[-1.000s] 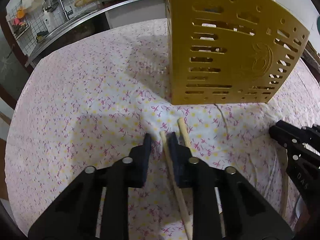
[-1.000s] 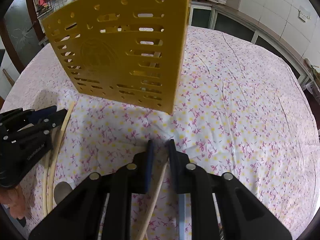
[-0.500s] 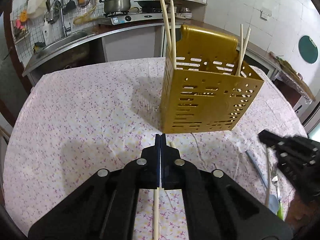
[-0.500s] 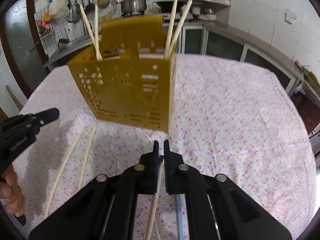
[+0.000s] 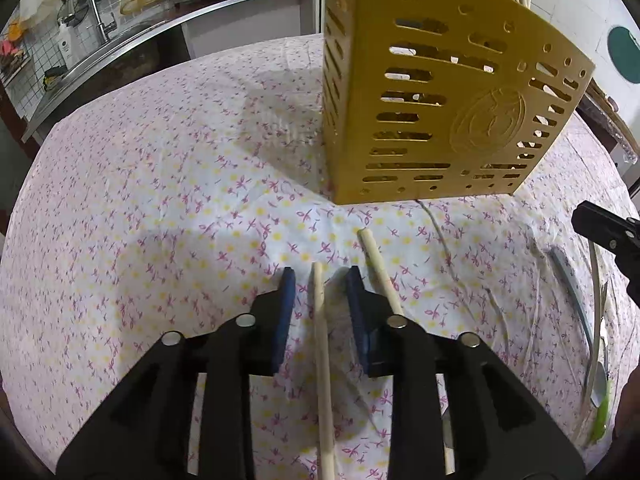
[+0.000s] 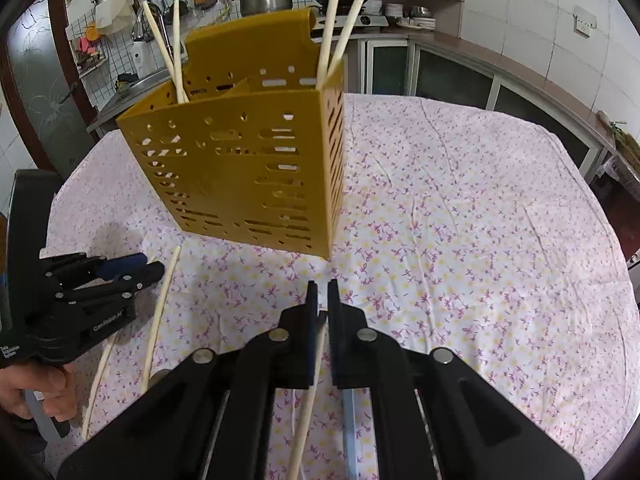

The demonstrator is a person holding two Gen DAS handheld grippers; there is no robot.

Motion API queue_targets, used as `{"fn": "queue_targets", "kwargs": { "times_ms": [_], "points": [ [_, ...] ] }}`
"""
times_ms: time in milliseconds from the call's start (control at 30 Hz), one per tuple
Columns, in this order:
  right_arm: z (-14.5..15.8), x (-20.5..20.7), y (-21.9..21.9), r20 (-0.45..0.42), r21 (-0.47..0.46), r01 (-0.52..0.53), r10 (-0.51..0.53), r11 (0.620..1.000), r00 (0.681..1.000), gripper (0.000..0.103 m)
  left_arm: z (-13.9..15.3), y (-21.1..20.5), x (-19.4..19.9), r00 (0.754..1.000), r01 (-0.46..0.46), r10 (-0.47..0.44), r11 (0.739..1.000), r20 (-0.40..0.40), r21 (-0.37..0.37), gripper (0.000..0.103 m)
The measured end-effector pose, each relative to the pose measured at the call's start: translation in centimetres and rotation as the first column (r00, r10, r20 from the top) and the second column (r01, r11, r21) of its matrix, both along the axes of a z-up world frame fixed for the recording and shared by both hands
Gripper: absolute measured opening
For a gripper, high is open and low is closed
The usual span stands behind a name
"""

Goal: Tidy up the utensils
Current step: 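Close the left gripper on a chopstick while the right gripper lifts its chopstick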

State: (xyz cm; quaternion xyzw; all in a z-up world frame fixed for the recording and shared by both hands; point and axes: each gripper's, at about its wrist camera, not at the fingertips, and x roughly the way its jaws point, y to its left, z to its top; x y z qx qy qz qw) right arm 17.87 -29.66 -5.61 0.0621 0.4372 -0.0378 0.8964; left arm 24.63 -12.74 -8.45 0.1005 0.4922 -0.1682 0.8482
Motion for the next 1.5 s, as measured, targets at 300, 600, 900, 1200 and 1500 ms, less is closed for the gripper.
{"fn": "queue_targets", "kwargs": {
  "times_ms": [300, 600, 900, 1200, 1500],
  "points": [
    [-0.8, 0.1, -0.4, -0.006, 0.022, 0.004, -0.003, 1.0, 1.0, 0.005, 0.1, -1.9, -0.3, 1.0, 0.008, -0.008, 0.999, -0.005, 0.04, 0.019],
    [1.0, -0.7, -0.1, 0.023, 0.009, 0.009, -0.009, 1.0, 1.0, 0.005, 1.3, -0.7, -0.8, 1.0, 0.005, -0.005, 1.0, 0.0, 0.013, 0.003],
    [3.6, -1.4, -0.1, 0.091, 0.016, 0.013, -0.014, 1.0, 0.996, 0.005, 8.1, 2.1, -2.4, 0.99, -0.016, 0.034, 0.991, 0.14, -0.13, 0.003],
    [8.0, -3.0, 0.0, 0.198, 0.005, 0.0, -0.001, 1.0, 0.98, 0.005, 13.8, 2.9, -5.1, 0.96, 0.0, 0.051, 0.983, 0.277, -0.183, 0.003],
    [11.9, -4.6, 1.0, 0.284, -0.038, -0.018, 0.028, 0.999, 0.958, 0.005, 16.1, 3.4, -6.8, 0.942, 0.022, 0.044, 0.981, 0.332, -0.193, 0.003]
  ]
}}
